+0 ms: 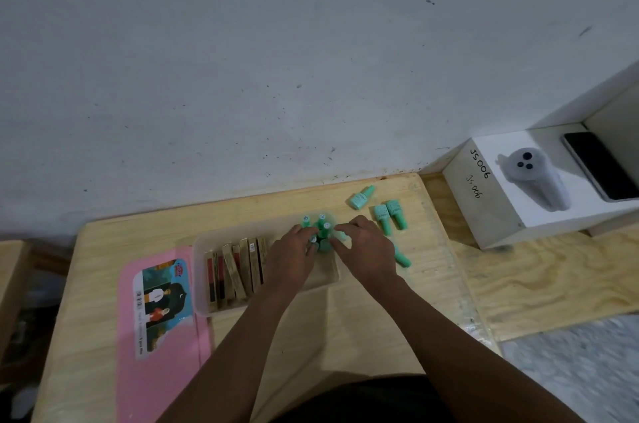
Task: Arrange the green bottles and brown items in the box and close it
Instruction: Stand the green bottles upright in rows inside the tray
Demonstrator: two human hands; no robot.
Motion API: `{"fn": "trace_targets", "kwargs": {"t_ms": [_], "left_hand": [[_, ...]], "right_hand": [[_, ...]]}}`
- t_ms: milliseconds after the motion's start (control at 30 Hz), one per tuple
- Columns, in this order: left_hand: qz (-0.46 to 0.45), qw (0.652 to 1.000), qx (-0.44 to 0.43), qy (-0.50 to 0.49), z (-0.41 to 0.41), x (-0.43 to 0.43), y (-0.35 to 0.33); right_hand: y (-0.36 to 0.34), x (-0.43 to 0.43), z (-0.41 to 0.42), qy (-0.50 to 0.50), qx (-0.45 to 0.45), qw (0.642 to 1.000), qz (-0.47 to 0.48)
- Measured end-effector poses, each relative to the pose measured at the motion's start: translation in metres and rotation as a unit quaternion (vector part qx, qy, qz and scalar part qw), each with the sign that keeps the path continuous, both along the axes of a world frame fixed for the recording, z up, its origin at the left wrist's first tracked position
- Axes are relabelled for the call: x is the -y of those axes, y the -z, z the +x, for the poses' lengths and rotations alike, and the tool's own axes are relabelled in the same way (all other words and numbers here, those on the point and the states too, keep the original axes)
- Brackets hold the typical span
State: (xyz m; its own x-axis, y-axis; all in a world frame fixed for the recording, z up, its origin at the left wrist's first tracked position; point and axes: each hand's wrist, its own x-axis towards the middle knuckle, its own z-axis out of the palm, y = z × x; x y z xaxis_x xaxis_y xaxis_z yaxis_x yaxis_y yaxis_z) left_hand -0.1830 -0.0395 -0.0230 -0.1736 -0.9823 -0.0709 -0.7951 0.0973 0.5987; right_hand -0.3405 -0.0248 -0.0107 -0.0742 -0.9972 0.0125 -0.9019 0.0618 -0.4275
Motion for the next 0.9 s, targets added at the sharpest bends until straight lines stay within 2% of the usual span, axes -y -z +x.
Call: {"fn": "trace_targets", "kwargs": {"t_ms": [100, 200, 300, 367, 500, 600, 733, 900], "left_hand": [[-0.02, 1.0, -0.009, 0.0, -0.002, -0.002, -0.004], [-0.078, 0.997, -0.015, 0.007, -0.012, -0.005, -0.012], [-0.125, 0.99, -0.001, 0.06, -0.032, -0.003, -0.021], [-0.134, 0.984, 0.039, 0.109, -0.047, 0.002, -0.026], [-0.038, 0.962, 0.188, 0.192, -0.081, 0.02, -0.031], [0.019, 0.93, 0.295, 0.219, -0.106, 0.029, -0.03], [0.036, 0.91, 0.351, 0.217, -0.132, 0.029, -0.023], [0.082, 0.896, 0.391, 0.192, -0.155, 0.032, -0.018]], "right_hand": [[-0.005, -0.009, -0.019, 0.075, 0.022, 0.997, 0.009], [0.001, -0.021, -0.05, 0.173, 0.046, 0.983, 0.045], [0.013, -0.035, -0.081, 0.225, 0.063, 0.967, 0.101], [0.019, -0.041, -0.097, 0.231, 0.077, 0.958, 0.151], [0.026, -0.04, -0.108, 0.207, 0.086, 0.948, 0.224], [0.032, -0.037, -0.112, 0.186, 0.08, 0.952, 0.228], [0.039, -0.035, -0.12, 0.155, 0.083, 0.96, 0.216], [0.047, -0.032, -0.13, 0.16, 0.116, 0.954, 0.227]]}}
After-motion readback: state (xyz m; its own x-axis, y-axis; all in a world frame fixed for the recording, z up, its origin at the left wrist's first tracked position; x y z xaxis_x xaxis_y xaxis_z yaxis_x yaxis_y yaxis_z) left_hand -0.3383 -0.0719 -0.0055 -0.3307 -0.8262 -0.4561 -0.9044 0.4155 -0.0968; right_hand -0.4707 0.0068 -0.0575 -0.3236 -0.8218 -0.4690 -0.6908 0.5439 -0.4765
